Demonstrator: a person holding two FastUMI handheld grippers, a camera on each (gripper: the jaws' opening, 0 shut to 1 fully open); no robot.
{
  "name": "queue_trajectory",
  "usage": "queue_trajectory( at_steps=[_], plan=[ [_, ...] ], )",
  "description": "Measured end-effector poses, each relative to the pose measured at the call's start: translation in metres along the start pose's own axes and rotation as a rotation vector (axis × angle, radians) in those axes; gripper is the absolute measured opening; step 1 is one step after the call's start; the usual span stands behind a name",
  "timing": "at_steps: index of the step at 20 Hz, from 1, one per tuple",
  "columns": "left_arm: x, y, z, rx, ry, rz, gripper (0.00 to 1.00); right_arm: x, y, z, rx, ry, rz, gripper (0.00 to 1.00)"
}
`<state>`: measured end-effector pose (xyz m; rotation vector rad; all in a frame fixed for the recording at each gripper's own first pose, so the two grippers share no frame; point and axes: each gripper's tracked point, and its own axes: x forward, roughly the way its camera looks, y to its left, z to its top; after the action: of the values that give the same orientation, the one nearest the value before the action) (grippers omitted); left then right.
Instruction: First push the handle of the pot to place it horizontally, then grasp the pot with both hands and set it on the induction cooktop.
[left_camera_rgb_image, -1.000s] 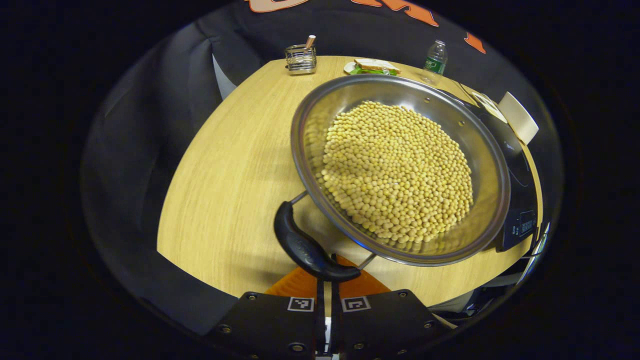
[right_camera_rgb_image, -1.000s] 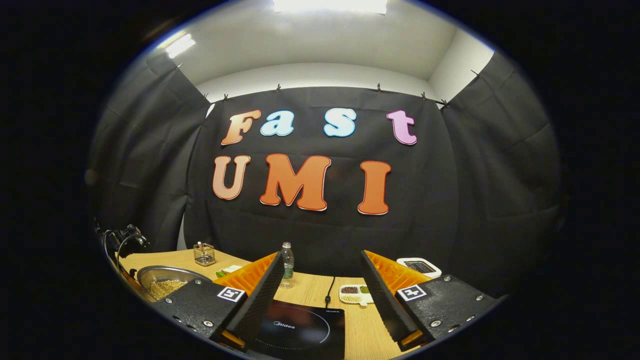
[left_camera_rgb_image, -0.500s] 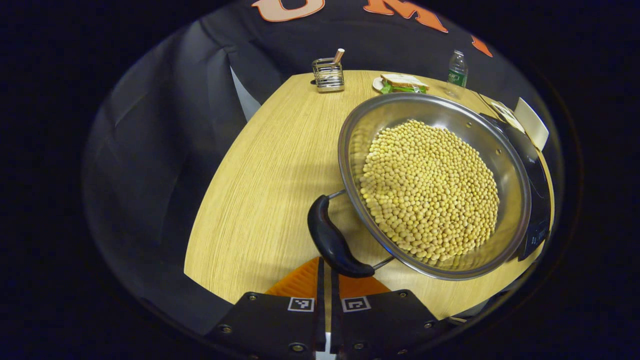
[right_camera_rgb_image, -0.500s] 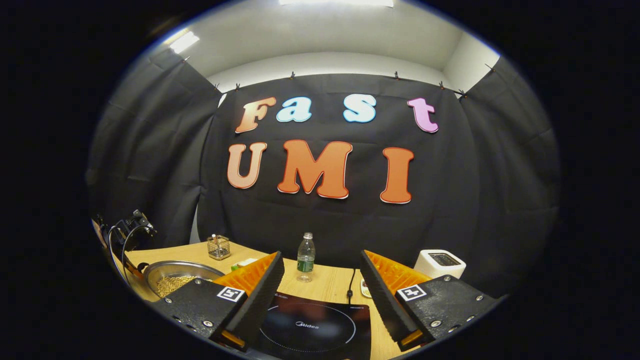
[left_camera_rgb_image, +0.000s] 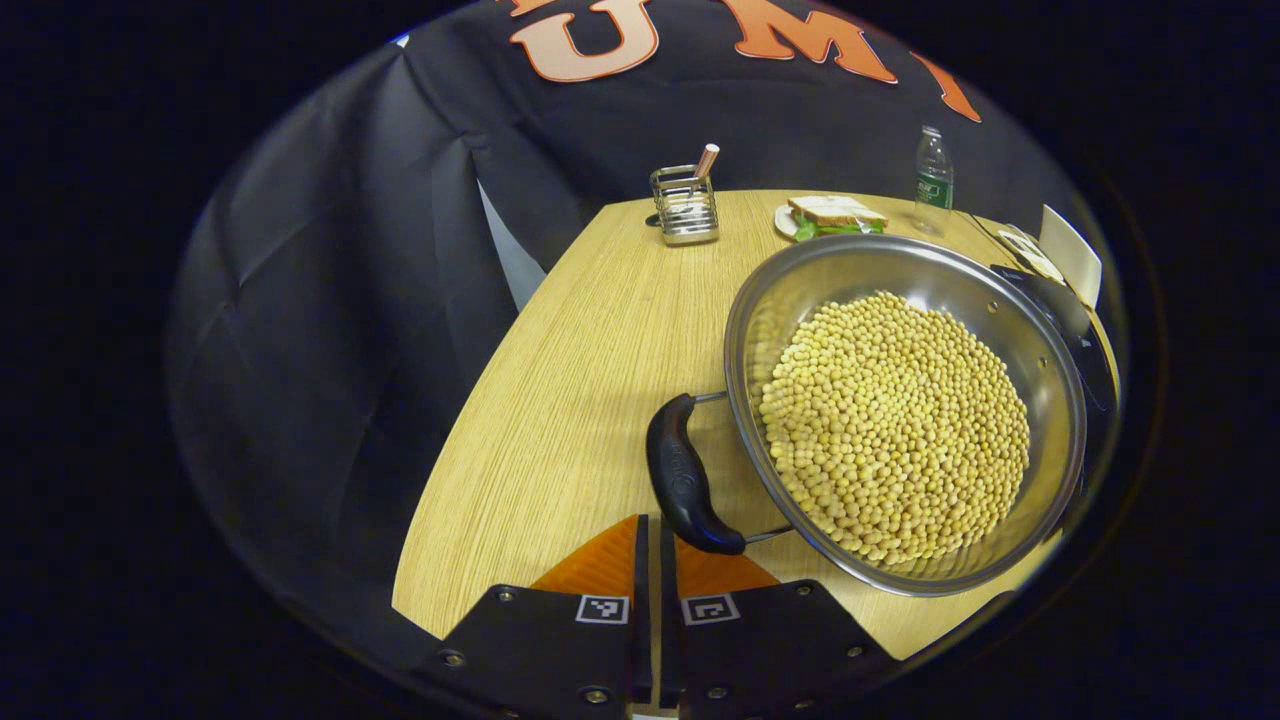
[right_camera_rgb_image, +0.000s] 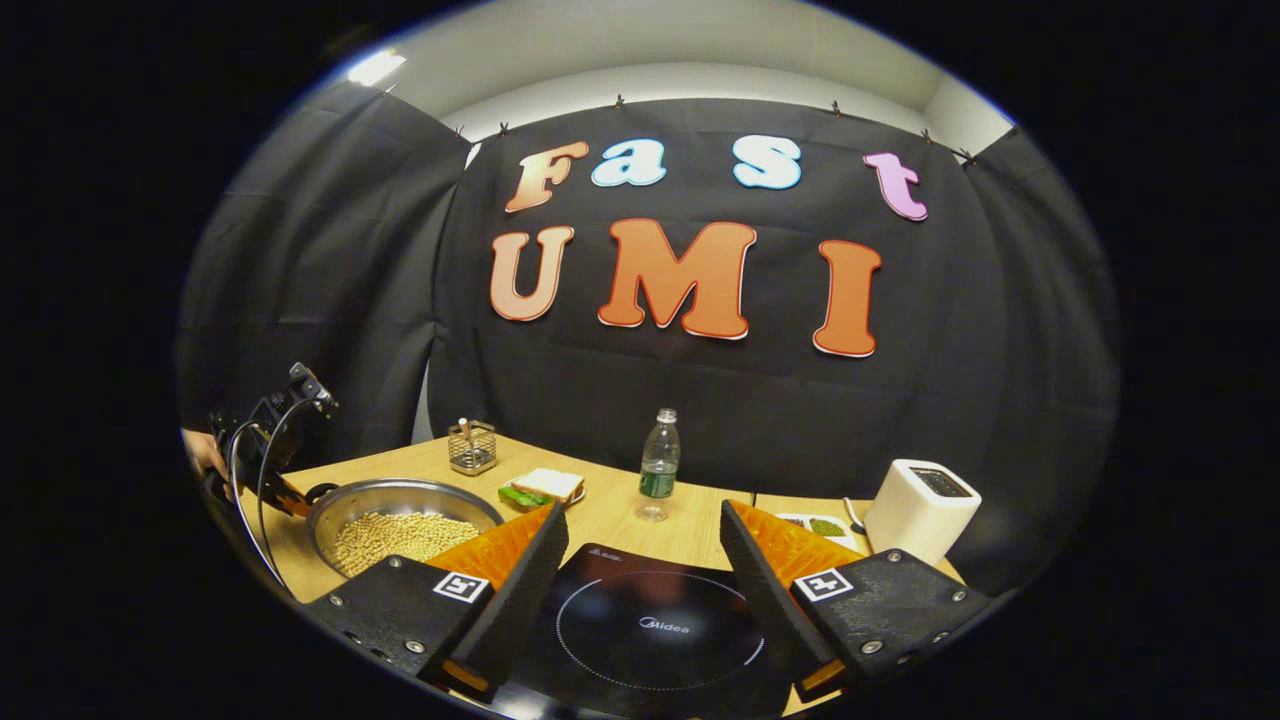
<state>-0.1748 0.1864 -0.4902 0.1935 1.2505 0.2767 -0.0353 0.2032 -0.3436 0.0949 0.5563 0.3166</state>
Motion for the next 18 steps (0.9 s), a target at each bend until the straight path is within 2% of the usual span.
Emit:
queue_trajectory(
  at_steps=[8,9,10,11,12,13,18],
  plan=[
    [0.019,0.008,0.024,0.017,-0.11,-0.006,0.05,0.016,0.053,-0.04,0.031,0.164,0.09,0.96],
    [0.02,0.01,0.026,0.02,-0.121,-0.006,0.0,0.019,0.059,-0.043,0.041,0.184,0.1,0.96],
    [0.022,0.011,0.03,0.022,-0.129,-0.004,0.04,0.02,0.066,-0.048,0.054,0.204,0.11,0.96],
    [0.023,0.012,0.031,0.025,-0.138,-0.002,0.04,0.022,0.073,-0.054,0.067,0.225,0.12,0.96],
    [0.025,0.013,0.034,0.027,-0.144,-0.001,0.0,0.024,0.078,-0.058,0.078,0.246,0.127,0.95],
    [0.027,0.013,0.037,0.028,-0.159,0.001,0.04,0.025,0.084,-0.063,0.085,0.265,0.134,0.96],
    [0.036,0.015,0.045,0.013,-0.215,-0.008,0.04,0.033,0.109,-0.089,0.103,0.356,0.156,0.96]
  ],
)
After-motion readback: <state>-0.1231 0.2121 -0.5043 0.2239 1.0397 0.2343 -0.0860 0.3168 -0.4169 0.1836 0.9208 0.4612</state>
